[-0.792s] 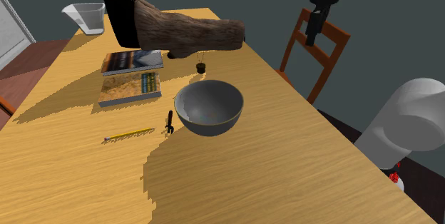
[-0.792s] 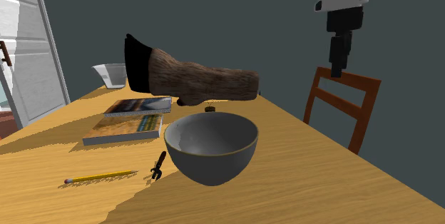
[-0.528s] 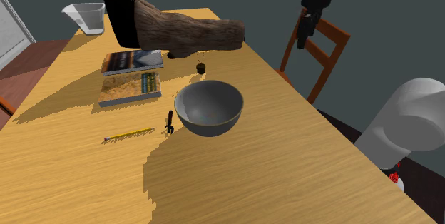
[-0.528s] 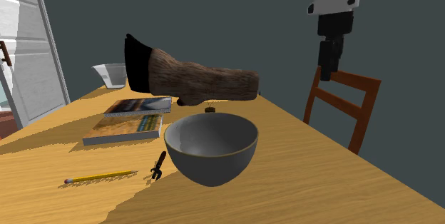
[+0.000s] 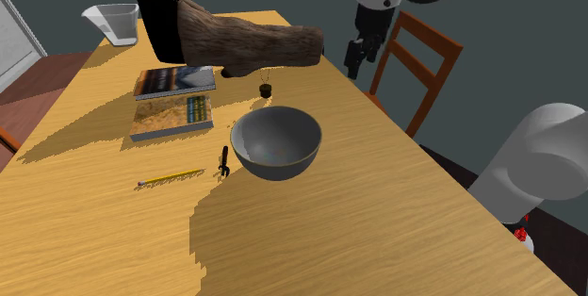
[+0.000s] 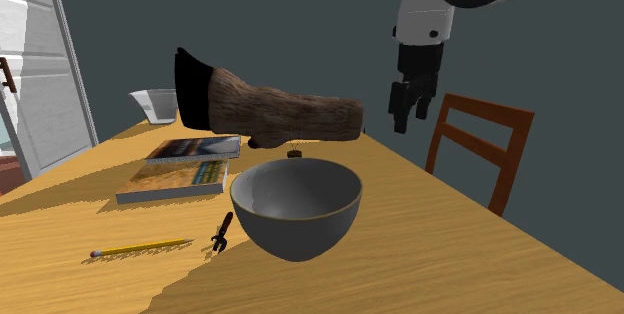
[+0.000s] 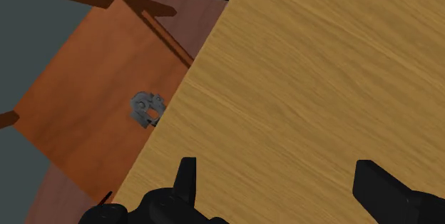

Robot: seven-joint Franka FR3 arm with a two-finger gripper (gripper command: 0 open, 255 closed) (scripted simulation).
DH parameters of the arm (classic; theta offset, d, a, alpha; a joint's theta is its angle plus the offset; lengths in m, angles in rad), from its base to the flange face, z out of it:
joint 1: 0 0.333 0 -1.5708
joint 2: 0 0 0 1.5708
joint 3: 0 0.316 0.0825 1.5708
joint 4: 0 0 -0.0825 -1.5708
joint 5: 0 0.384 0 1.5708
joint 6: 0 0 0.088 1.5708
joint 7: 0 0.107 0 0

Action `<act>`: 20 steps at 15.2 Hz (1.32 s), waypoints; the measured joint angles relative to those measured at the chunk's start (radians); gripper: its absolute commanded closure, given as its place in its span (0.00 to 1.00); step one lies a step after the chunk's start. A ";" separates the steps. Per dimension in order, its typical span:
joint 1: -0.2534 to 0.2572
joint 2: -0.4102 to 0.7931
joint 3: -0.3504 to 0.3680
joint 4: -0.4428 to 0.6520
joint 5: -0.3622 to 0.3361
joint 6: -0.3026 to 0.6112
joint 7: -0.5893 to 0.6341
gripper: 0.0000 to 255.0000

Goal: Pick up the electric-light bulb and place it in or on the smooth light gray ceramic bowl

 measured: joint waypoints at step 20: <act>-0.034 0.648 0.267 0.411 -0.383 0.342 0.689 0.00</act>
